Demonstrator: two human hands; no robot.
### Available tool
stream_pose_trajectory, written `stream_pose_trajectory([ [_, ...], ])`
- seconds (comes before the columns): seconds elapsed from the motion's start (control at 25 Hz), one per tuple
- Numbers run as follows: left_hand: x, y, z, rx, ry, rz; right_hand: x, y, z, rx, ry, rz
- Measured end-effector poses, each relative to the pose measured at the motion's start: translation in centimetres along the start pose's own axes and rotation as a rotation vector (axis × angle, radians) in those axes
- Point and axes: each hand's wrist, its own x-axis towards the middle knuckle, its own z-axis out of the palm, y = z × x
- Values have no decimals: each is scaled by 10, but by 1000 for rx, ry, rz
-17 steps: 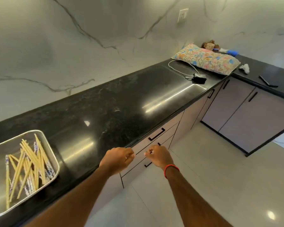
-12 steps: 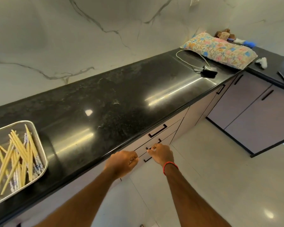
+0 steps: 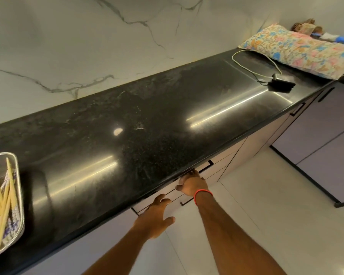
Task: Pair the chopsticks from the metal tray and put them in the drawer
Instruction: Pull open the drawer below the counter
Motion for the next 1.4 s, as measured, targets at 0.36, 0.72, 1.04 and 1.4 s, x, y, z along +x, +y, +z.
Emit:
stream_pose_trajectory([
  [0.36, -28, -12, 34, -118, -98, -45, -9, 35, 49, -165, 85, -22],
  [0.72, -81, -35, 39, -160, -208, -492, -132, 74, 77, 843, 717, 160],
  [1.04, -95, -5, 41, -805, -248, -431, -212, 50, 103, 920, 724, 246],
  [1.4, -117, -10, 54, -19, -165, -245, -250, 40, 84, 35, 604, 51],
])
